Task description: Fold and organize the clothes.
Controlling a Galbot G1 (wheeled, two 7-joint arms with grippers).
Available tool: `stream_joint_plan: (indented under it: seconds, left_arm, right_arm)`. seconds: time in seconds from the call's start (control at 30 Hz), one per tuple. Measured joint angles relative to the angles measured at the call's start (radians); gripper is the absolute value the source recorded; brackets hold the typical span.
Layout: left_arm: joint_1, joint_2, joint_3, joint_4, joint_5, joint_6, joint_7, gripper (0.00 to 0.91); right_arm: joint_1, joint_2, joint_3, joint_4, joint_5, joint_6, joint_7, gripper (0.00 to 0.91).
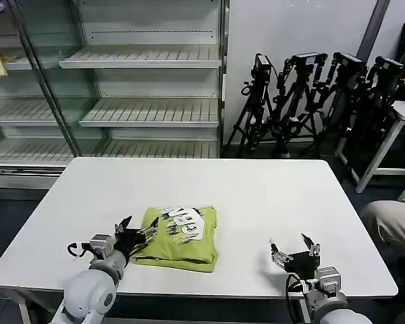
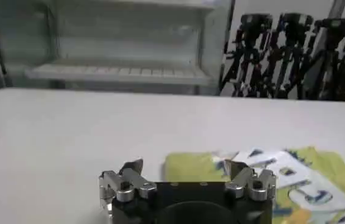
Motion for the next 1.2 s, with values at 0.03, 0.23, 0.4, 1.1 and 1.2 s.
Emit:
stream_joint_plan:
  seconds: [0.03,0.23,0.4,1.1,1.2]
  left_arm:
    - [0.006,-0.003,-0.002,0.000,-0.007,0.001,0.002,0.907]
    - [0.025,-0.014,-0.002,0.007,-0.031,0.005,0.004,0.020]
    - [0.033,-0.020,0.001,0.018,-0.053,0.006,0.005,0.020]
    - [0.044,-0.001,-0.021,0.041,-0.018,0.006,0.068,0.000]
    - [0.036,0.018,-0.054,0.050,0.022,0.009,0.093,0.000]
  right_arm:
    - [-0.001,0.000,0.001,0.000,0.000,0.000,0.000,0.907]
    - [-0.004,0.001,0.008,0.001,0.000,0.000,0.000,0.907]
    - [-0.005,0.002,0.010,0.001,0.000,0.000,0.000,0.907]
    - [-0.008,0.001,0.008,0.003,-0.003,0.000,0.000,0.907]
    - [-0.010,-0.004,0.014,0.008,-0.003,0.000,0.000,0.907]
